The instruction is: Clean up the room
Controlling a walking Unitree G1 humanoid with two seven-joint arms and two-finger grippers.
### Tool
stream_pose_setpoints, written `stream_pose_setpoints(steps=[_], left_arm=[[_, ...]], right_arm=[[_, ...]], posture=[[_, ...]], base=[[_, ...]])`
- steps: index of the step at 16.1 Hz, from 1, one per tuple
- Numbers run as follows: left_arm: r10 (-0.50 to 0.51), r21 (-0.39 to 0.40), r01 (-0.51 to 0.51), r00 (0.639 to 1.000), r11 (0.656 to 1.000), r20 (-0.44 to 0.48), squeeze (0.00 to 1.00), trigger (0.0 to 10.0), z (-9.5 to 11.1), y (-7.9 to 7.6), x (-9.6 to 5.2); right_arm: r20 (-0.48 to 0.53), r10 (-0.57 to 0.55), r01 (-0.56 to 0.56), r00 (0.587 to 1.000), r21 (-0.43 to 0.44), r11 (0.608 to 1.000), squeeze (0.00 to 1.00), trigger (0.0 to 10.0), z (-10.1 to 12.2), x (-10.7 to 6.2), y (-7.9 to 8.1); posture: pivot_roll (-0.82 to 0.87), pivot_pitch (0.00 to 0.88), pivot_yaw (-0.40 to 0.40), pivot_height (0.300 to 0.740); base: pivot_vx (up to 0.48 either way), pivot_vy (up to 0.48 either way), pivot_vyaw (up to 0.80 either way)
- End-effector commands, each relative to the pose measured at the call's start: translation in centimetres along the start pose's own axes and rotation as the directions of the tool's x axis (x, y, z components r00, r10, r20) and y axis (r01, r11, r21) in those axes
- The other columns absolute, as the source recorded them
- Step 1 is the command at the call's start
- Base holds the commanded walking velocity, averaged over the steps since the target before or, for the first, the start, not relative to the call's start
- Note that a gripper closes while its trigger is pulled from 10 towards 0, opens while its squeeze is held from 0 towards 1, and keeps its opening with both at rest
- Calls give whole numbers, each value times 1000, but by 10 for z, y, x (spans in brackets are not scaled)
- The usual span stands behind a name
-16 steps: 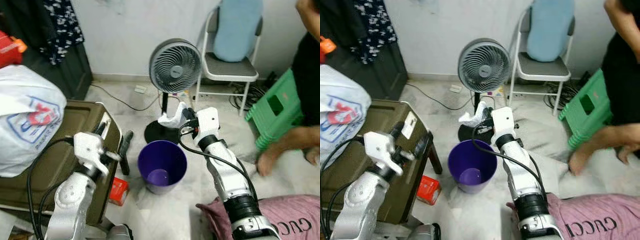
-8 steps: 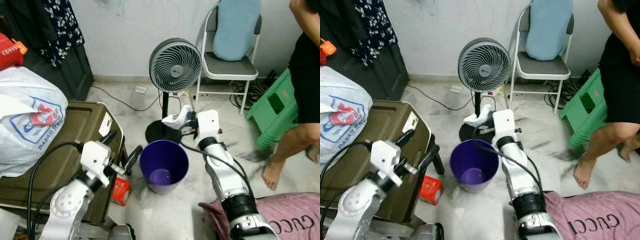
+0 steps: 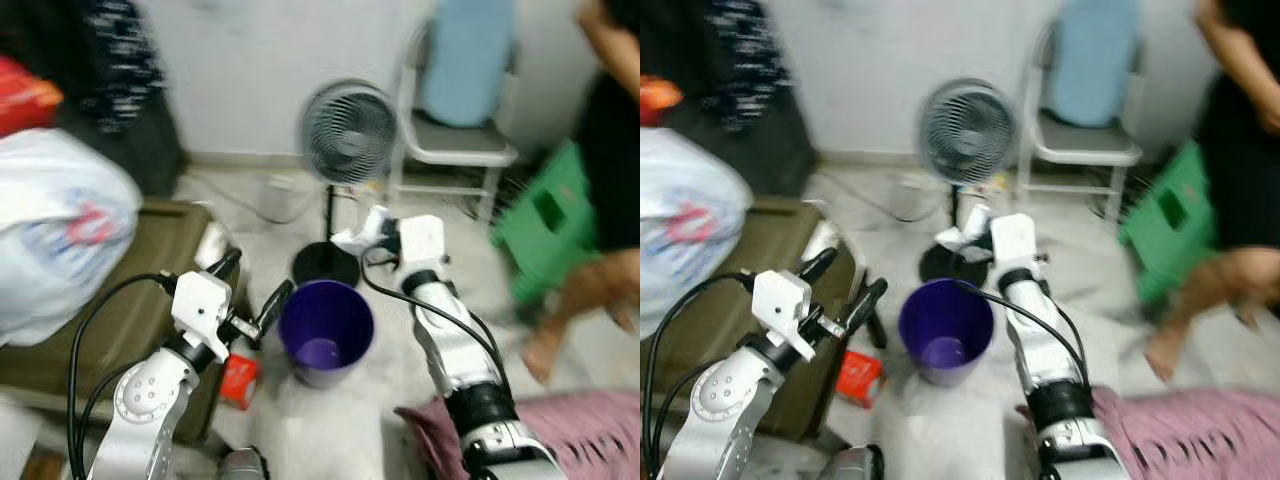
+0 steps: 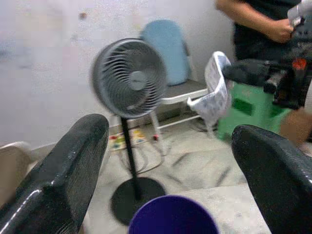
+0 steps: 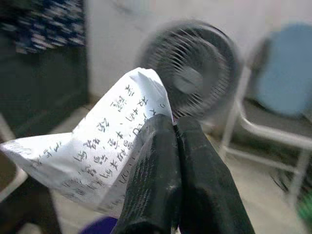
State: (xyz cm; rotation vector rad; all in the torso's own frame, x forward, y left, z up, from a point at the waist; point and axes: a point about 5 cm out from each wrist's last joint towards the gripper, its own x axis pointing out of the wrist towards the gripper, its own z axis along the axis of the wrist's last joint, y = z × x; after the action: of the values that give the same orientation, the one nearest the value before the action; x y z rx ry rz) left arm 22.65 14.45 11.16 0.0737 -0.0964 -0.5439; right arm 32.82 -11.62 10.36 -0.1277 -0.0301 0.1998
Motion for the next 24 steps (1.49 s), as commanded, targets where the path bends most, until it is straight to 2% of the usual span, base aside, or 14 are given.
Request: stream_pose_setpoints(steps=[1, 3, 9, 10, 13, 14, 19, 22, 24], left_arm=[[6, 10, -6, 1000, 1000, 1, 0, 10000, 0, -1, 0], [16, 7, -16, 1000, 1000, 3, 0, 10000, 0, -2, -1], [22, -1, -22, 1000, 1000, 10, 0, 10000, 4, -8, -3], [30, -7, -30, 1000, 1000, 10, 0, 10000, 3, -9, -3], [56, -19, -56, 998, 998, 11, 0, 10000, 5, -9, -5], [76, -12, -76, 997, 997, -17, 0, 10000, 3, -8, -7], [58, -22, -58, 998, 998, -8, 0, 10000, 5, -12, -10], [58, -37, -58, 998, 998, 0, 0, 10000, 7, -15, -7], [47, -50, -47, 999, 998, -2, 0, 10000, 5, -18, -6]], right_arm=[[4, -1, 1, 1000, -4, 1000, 0, 10000, 1, 1, -1], [9, 1, -1, 1000, 5, 1000, 0, 10000, 2, 1, 0], [-5, -7, 7, 1000, 23, 1000, 0, 10000, -4, -5, -1], [-30, -16, 17, 999, 42, 999, 0, 10000, -8, -6, -2], [-19, -31, 32, 999, 57, 998, 0, 10000, -6, -8, -2], [-21, -29, 30, 999, 54, 998, 0, 10000, -8, -11, 2], [-24, -11, 12, 1000, 47, 999, 0, 10000, -10, -14, 4], [-8, -10, 10, 1000, 49, 999, 0, 10000, -6, -13, 7], [-8, -18, 18, 1000, 52, 998, 0, 10000, -6, -13, 5]], posture=[[19, 14, 4, 740], [22, 21, -2, 740], [26, 47, -16, 740], [29, 51, -13, 740], [30, 76, -4, 740], [32, 99, -2, 740], [40, 106, 7, 740], [33, 100, 14, 740], [27, 93, 16, 740]], base=[[0, 0, 794], [0, 0, 794], [0, 0, 0], [0, 0, -431], [0, 0, -454], [0, 0, 0], [0, 0, 0], [281, 0, 775], [279, 0, 0]])
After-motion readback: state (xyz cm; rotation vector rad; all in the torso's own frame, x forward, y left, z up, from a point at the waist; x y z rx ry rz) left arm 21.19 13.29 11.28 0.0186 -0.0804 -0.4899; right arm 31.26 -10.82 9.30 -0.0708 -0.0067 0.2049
